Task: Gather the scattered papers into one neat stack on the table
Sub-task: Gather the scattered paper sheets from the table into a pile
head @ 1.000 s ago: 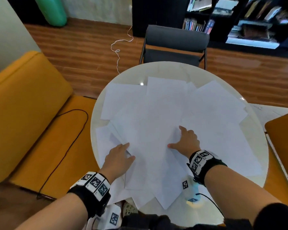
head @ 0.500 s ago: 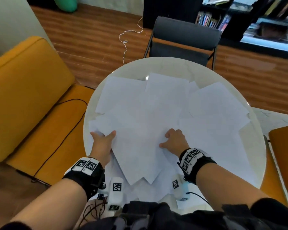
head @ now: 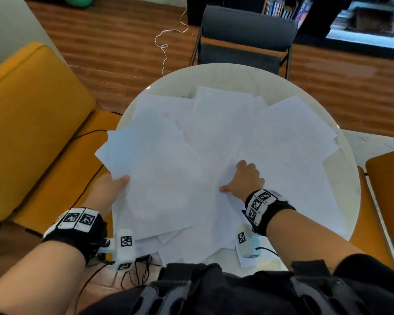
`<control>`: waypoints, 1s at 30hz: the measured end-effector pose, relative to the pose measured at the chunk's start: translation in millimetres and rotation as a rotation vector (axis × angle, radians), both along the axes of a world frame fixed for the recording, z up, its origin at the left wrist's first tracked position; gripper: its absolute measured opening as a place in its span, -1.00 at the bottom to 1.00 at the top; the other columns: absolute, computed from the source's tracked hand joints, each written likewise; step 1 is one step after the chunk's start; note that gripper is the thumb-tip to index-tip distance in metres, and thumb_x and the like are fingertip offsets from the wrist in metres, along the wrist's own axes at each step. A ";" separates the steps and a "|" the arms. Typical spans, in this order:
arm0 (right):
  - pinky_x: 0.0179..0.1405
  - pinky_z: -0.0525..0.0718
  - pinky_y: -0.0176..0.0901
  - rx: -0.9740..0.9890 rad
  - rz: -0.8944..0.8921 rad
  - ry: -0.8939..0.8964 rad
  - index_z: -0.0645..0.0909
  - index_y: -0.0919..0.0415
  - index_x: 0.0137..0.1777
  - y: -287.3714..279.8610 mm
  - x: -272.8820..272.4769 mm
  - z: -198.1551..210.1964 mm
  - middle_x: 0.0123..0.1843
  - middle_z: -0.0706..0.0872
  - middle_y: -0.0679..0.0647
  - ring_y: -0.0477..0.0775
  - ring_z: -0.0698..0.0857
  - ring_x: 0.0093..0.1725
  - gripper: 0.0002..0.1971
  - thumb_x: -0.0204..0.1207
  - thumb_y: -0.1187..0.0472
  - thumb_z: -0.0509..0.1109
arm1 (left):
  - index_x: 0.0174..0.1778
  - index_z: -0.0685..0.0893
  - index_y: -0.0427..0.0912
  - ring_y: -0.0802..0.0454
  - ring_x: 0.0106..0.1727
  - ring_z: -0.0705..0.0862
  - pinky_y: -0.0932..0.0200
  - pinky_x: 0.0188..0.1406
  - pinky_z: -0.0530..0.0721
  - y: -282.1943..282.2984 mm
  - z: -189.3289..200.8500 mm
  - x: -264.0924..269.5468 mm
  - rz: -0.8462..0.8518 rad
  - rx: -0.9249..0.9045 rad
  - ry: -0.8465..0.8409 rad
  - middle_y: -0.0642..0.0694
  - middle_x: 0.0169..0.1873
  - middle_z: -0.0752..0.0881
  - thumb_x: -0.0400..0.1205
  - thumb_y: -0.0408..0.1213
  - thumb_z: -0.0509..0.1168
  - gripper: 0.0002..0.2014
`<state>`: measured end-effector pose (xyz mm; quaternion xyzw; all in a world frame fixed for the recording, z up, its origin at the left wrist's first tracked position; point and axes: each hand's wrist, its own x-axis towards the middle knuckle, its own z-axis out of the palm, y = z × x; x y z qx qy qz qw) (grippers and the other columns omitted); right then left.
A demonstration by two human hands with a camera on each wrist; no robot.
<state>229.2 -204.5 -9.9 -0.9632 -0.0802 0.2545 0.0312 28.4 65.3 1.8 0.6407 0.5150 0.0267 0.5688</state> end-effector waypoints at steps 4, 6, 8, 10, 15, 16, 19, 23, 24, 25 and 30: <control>0.30 0.53 0.19 0.085 -0.084 0.073 0.34 0.23 0.37 7.6 1.8 0.6 0.30 0.57 0.18 0.26 0.55 0.32 -0.19 0.26 -0.17 0.59 | 0.30 0.67 -0.05 -0.17 0.19 0.76 -0.20 0.30 0.65 -9.2 -4.0 -6.0 0.044 -0.336 -0.183 -0.14 0.22 0.79 0.74 -0.27 0.29 -0.77; 0.31 0.54 0.20 0.132 -0.107 0.079 0.40 0.22 0.37 10.8 -0.6 -0.3 0.31 0.55 0.19 0.27 0.54 0.33 -0.21 0.29 -0.24 0.54 | 0.41 0.63 -0.04 -0.17 0.25 0.76 -0.16 0.19 0.69 -19.7 -2.2 -3.8 0.064 -0.454 -0.227 -0.12 0.22 0.81 0.72 -0.26 0.30 -0.68; 0.33 0.55 0.18 0.230 -0.149 0.106 0.45 0.22 0.38 14.4 -4.5 -2.1 0.32 0.53 0.21 0.27 0.55 0.33 -0.25 0.34 -0.26 0.48 | 0.40 0.62 -0.05 -0.18 0.24 0.76 -0.18 0.16 0.70 -31.1 -2.3 0.1 0.050 -0.514 -0.235 -0.13 0.20 0.82 0.71 -0.29 0.31 -0.68; 0.35 0.56 0.14 0.369 -0.207 0.149 0.47 0.21 0.41 19.6 -9.7 -3.5 0.36 0.53 0.22 0.26 0.57 0.33 -0.31 0.39 -0.20 0.47 | 0.38 0.59 -0.07 -0.17 0.20 0.75 -0.21 0.17 0.69 -41.0 -5.2 5.1 -0.033 -0.472 -0.175 -0.13 0.15 0.82 0.71 -0.34 0.31 -0.69; 0.38 0.52 0.15 0.514 -0.445 0.124 0.35 0.11 0.51 32.2 -15.3 1.3 0.46 0.38 0.20 0.27 0.46 0.43 -0.32 0.44 -0.10 0.45 | 0.37 0.60 -0.16 -0.26 0.22 0.70 -0.18 0.29 0.65 -30.7 -10.1 8.5 -0.038 -0.176 -0.067 -0.21 0.21 0.74 0.67 -0.38 0.30 -0.67; 0.39 0.50 0.16 0.498 -0.483 0.104 0.33 0.10 0.52 31.4 -13.9 1.9 0.46 0.36 0.21 0.28 0.43 0.44 -0.32 0.44 -0.09 0.44 | 0.33 0.62 -0.16 -0.27 0.20 0.70 -0.15 0.24 0.67 -21.8 -9.2 4.8 -0.013 -0.140 -0.064 -0.23 0.20 0.74 0.67 -0.38 0.28 -0.70; 0.42 0.44 0.19 0.409 -0.468 0.025 0.30 0.10 0.54 24.6 -5.2 3.6 0.47 0.37 0.20 0.27 0.39 0.45 -0.31 0.45 -0.08 0.42 | 0.13 0.68 -0.15 -0.28 0.16 0.70 -0.08 0.13 0.64 8.2 -3.9 -12.6 0.030 -0.111 -0.071 -0.26 0.12 0.74 0.68 -0.39 0.26 -0.83; 0.38 0.38 0.16 0.230 -0.307 -0.068 0.21 0.13 0.59 20.3 21.6 6.6 0.54 0.34 0.18 0.28 0.36 0.47 -0.21 0.45 -0.16 0.40 | 0.36 0.66 -0.21 -0.28 0.19 0.72 -0.21 0.24 0.63 31.7 0.2 -31.2 -0.032 -0.144 -0.047 -0.24 0.21 0.76 0.69 -0.35 0.31 -0.70; 0.40 0.37 0.18 0.204 -0.275 -0.071 0.17 0.13 0.61 19.7 30.7 6.9 0.58 0.30 0.16 0.29 0.34 0.50 -0.17 0.43 -0.17 0.41 | 0.38 0.65 -0.20 -0.27 0.20 0.73 -0.20 0.22 0.63 32.1 2.5 -33.3 -0.060 -0.146 -0.042 -0.22 0.21 0.77 0.70 -0.35 0.31 -0.69; 0.43 0.34 0.20 0.186 -0.240 -0.062 0.12 0.12 0.64 19.8 40.8 6.1 0.63 0.24 0.13 0.30 0.31 0.53 -0.11 0.41 -0.18 0.43 | 0.36 0.66 -0.18 -0.25 0.19 0.74 -0.20 0.19 0.64 32.9 3.1 -33.5 -0.086 -0.142 -0.032 -0.19 0.20 0.78 0.70 -0.34 0.31 -0.71; 0.49 0.30 0.25 0.068 -0.033 -0.030 -0.06 0.02 0.68 22.4 72.6 -0.9 0.73 0.02 0.00 0.31 0.18 0.60 0.08 0.31 -0.24 0.52 | 0.24 0.70 -0.07 -0.21 0.17 0.76 -0.22 0.20 0.67 31.2 4.1 -36.3 -0.150 -0.133 0.021 -0.13 0.18 0.80 0.70 -0.24 0.35 -0.80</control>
